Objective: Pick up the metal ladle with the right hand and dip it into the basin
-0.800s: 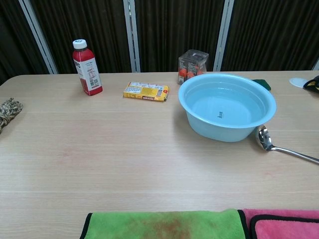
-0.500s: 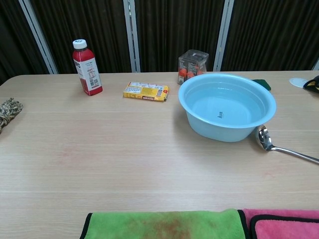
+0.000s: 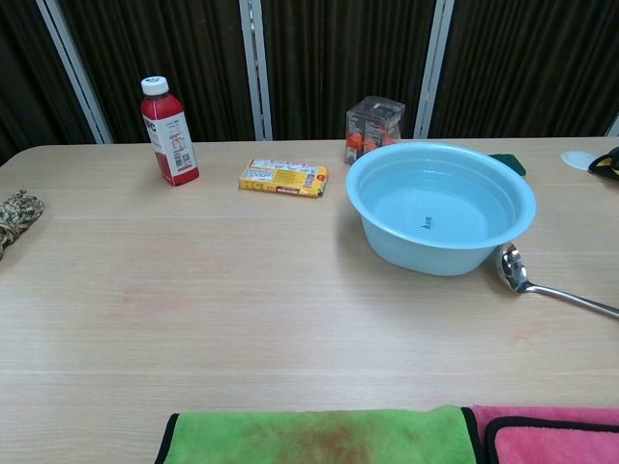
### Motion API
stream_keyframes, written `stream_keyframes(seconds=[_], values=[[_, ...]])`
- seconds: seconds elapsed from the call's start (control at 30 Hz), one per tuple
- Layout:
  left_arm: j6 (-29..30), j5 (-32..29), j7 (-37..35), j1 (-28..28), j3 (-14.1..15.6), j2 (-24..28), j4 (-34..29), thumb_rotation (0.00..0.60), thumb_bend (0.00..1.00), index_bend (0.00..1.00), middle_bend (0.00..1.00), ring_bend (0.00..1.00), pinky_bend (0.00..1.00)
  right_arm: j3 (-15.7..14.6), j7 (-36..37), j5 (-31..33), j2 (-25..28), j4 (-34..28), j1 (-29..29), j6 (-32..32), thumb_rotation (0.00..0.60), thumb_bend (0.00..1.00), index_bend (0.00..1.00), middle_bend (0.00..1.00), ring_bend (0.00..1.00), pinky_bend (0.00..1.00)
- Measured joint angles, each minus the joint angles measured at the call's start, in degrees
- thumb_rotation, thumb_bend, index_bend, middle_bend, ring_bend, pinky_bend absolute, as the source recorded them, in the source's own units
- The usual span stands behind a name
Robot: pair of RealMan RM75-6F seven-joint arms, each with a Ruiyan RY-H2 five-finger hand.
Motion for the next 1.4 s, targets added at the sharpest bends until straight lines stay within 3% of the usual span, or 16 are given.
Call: stream_keyframes(seconds=[0.3, 0.7, 1.1, 1.4], values=[[0.0, -0.5, -3.7, 0.1, 0.0, 1.2, 0.8, 0.292, 0.24, 0.01, 0.00, 0.00, 0.00, 1.4, -7.4, 5.6, -6.3, -0.9, 2.8, -3.7, 0.600, 0.16, 0.37, 0.00, 0.00, 0.00], [-1.6, -2.5, -6.1, -0.1, -0.4, 2.0, 1.7, 0.291, 0.24, 0.01, 0.00, 0.00, 0.00, 5.4, -11.7, 13.8, -18.5, 9.1, 6.0, -5.1, 0.600, 0.17, 0.33, 0.00, 0.00, 0.00], [-2.3, -3.5, -6.6, -0.1, -0.5, 2.7, 1.1, 0.290, 0.25, 0.00, 0.00, 0.00, 0.00, 6.8, -6.9, 16.2, -23.9, 18.7, 6.6, -5.5, 0.600, 0.17, 0.37, 0.00, 0.00, 0.00], [-2.8, -3.6, -6.1, -0.3, -0.5, 2.5, 1.1, 0.291, 0.26, 0.00, 0.00, 0.00, 0.00, 6.1, 1.6, 15.8, -28.7, 31.4, 6.5, -7.6, 0.600, 0.17, 0.38, 0.00, 0.00, 0.00]])
